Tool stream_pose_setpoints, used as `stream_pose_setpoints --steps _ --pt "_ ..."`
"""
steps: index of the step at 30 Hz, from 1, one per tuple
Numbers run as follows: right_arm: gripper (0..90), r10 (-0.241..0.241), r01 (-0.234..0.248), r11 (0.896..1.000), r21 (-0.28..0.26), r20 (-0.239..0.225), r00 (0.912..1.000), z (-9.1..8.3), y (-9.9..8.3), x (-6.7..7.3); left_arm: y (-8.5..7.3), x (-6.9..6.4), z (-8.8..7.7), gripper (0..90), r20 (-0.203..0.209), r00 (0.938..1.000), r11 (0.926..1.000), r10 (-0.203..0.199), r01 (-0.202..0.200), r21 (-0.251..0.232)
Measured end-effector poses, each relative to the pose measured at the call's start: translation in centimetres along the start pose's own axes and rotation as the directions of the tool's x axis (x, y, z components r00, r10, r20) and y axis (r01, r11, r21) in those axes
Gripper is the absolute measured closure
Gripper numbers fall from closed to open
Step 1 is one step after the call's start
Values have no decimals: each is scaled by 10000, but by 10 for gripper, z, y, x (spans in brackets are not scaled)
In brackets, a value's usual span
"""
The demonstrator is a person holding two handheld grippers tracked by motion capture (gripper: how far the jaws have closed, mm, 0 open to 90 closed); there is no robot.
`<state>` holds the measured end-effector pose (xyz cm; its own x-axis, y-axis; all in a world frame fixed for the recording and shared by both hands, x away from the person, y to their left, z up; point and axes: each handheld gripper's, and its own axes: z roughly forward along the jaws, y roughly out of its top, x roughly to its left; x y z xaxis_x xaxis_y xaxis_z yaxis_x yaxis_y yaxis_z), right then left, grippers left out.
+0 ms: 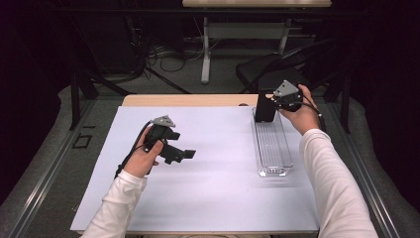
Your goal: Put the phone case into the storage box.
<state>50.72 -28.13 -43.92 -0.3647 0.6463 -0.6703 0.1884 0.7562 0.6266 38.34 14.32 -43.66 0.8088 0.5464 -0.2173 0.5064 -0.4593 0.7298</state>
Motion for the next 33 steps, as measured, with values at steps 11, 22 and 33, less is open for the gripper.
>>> stream_pose_setpoints --steps 11,22,33 --pt "102 2684 -2716 9620 -280 -853 9595 -36 19 8 1 2 -4 44 -66 10000 9998 -56 55 -190" --pt "0 4210 -4374 8988 -290 -2209 8798 -65 28 25 1 4 -7 44 -91 9999 9995 -77 75 -301" --pt "0 4437 -4867 8732 -265 -3700 8162 -96 40 57 0 6 -10 44 -158 9998 9994 -75 69 -352"
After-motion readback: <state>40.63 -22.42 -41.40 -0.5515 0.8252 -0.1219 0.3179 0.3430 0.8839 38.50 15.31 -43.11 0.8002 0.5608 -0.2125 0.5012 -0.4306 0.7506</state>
